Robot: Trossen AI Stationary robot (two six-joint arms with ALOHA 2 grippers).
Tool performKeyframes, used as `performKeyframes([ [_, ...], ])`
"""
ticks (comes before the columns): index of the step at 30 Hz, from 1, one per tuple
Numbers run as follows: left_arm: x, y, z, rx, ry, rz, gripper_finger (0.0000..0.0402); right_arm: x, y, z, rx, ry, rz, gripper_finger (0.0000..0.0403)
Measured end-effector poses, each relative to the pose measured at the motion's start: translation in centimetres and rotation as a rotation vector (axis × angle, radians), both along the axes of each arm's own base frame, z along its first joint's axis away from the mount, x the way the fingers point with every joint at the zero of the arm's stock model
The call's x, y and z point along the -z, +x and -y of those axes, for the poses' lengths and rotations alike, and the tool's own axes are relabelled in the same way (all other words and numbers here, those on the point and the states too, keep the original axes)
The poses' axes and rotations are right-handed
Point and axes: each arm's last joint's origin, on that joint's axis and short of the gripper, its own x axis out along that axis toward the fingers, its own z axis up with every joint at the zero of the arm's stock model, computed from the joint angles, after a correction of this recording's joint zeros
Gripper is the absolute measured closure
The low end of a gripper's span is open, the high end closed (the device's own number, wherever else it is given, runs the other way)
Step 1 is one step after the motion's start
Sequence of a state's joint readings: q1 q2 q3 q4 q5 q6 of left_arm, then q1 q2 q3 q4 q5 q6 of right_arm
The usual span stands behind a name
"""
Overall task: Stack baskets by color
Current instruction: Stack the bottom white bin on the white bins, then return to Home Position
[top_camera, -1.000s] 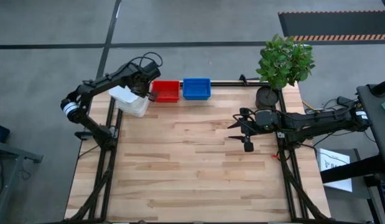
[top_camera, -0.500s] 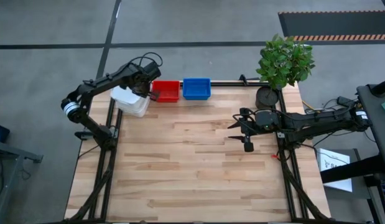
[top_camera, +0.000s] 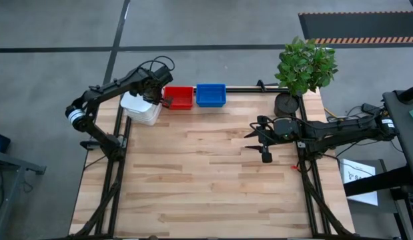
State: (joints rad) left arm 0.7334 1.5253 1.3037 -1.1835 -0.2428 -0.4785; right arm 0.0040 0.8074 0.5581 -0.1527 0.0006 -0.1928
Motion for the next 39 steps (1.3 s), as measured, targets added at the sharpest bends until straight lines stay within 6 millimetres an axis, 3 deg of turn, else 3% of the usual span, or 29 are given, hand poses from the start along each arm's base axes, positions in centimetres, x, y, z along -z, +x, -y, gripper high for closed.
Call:
performKeyframes([
  [23,0.00,0.04,-0.01,0.021,0.001,-0.001,0.0399,-0.01,0.00,0.00,0.000,0.000,0.000,0.0220],
  [39,-0.10,-0.03,0.09,0.024,-0.006,-0.002,0.0233,-0.01,0.00,-0.01,0.000,0.000,0.000,0.0220],
])
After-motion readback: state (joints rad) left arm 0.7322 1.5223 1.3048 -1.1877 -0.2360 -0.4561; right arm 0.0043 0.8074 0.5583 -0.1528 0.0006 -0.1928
